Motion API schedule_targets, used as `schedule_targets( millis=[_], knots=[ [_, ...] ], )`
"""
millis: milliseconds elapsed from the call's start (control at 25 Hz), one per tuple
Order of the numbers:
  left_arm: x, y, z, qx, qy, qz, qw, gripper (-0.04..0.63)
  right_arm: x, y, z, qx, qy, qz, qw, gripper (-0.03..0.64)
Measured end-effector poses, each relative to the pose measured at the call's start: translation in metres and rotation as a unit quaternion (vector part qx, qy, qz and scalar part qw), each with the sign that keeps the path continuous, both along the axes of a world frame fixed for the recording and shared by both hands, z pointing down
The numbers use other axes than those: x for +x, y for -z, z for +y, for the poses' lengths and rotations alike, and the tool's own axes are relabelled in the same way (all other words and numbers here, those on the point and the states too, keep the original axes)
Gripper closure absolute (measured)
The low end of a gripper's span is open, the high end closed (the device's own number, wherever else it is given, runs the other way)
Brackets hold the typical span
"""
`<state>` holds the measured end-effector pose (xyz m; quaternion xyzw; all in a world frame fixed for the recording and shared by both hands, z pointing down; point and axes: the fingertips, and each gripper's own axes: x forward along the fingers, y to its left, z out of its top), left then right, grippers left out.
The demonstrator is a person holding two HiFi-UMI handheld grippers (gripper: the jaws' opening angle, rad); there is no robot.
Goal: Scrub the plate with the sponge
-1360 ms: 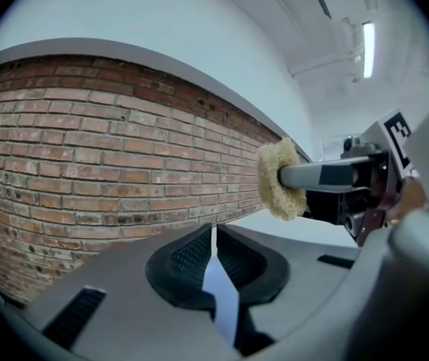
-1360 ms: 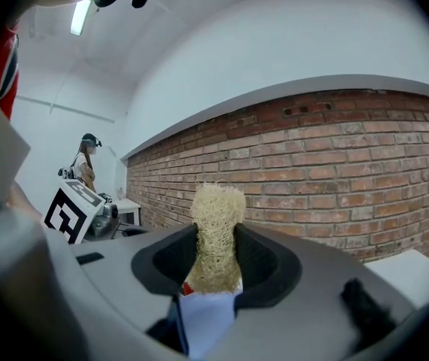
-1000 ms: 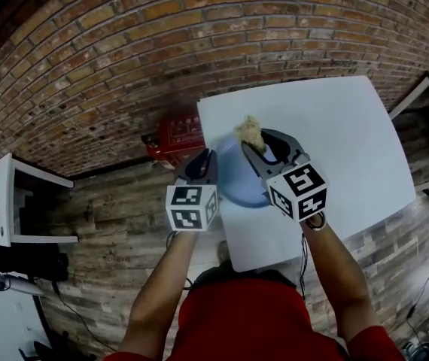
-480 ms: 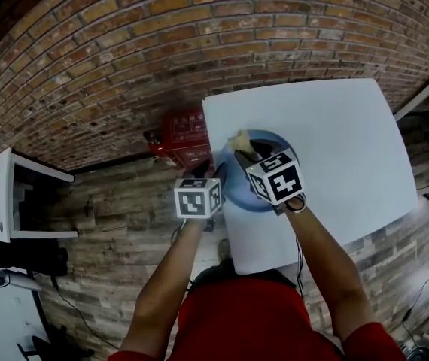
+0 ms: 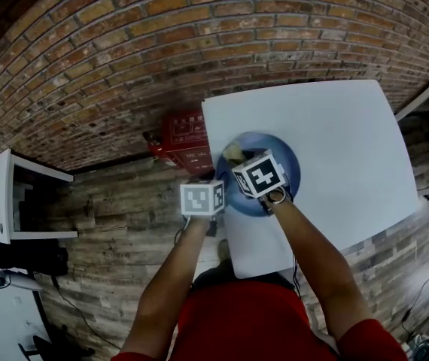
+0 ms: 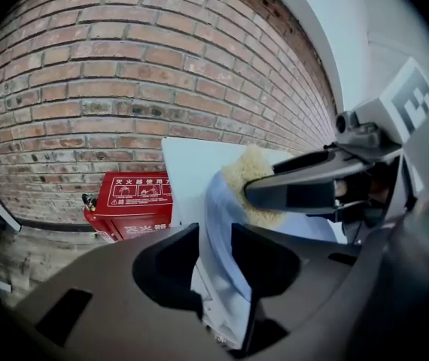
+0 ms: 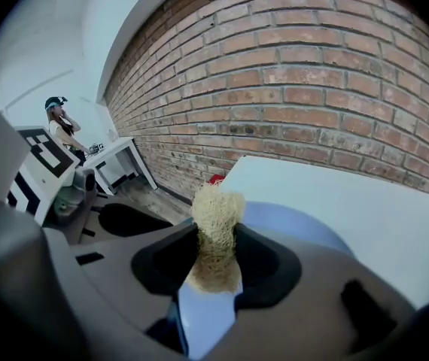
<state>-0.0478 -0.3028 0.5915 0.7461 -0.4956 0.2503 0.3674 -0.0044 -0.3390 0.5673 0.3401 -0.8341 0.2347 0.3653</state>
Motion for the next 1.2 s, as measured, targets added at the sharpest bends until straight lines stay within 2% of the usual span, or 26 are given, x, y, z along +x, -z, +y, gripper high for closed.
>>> schedule_targets(
  millis=[240,520,1000,1080,1200],
  knots=[
    [0.001,-0.005,0.002,-0.011,0.0,-0.018,0.9998,0.528,-0.006,-0.011,-0.004,-0.007,0.005,0.0,1.0,0.463],
    [0.0,-0.008,0.0,-0.008,0.017,-0.03,0.9994,0.54,0.011,-0.013,-0.018,-0.007,-0.012,0.006,1.0,0.463],
    [-0.002,-0.008,-0.001,-0.006,0.03,-0.032,0.999,0.543,0.096,-0.013,-0.039,0.007,-0.088,0.05,0.995,0.463],
    [-0.002,-0.008,-0.001,-0.006,0.03,-0.031,0.999,0.545,0.095,-0.01,-0.036,0.007,-0.09,0.047,0.995,0.463],
    [-0.003,-0.008,0.0,-0.006,0.034,-0.028,0.999,0.545,0.069,-0.001,-0.021,-0.001,-0.073,0.014,0.997,0.463]
  ],
)
